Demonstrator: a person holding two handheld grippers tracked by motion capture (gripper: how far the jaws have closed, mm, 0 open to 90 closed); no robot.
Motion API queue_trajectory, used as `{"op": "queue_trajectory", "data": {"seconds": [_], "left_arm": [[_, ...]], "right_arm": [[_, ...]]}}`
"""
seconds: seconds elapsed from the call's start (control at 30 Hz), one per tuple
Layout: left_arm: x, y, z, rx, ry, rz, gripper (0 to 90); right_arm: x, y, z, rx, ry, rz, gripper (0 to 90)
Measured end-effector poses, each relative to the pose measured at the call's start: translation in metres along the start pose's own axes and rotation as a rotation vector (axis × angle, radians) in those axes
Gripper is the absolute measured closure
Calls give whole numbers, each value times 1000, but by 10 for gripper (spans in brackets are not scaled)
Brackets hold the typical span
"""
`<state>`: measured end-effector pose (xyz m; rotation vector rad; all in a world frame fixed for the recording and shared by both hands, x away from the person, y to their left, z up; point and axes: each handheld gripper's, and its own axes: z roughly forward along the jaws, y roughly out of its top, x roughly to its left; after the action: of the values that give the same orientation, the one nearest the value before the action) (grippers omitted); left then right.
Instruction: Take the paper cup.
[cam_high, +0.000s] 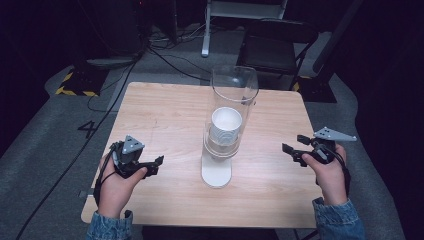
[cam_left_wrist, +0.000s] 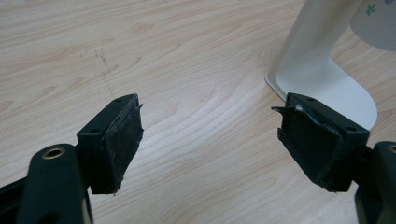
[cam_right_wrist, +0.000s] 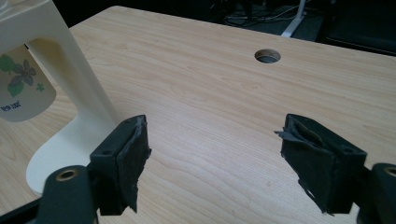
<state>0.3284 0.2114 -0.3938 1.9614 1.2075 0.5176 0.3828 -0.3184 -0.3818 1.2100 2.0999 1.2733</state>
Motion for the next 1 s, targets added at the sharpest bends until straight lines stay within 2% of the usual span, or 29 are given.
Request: {"op": "queue_trajectory", "data": {"seconds": [0.57,0.77,0.97,1.0], "left_arm": [[0,0,-1,0,-1,-2,216],[0,0,-2,-2,-3,1,216],[-1,-1,-2,-2,-3,0,218],[-1,0,-2,-3,-3,4,218]], "right_arm": [[0,1,-2,-19,24,16,238],[5,1,-1,-14,23,16,244],[18,3,6,-11,41,-1,234],[24,4,8,-7,59,-7,232]]}}
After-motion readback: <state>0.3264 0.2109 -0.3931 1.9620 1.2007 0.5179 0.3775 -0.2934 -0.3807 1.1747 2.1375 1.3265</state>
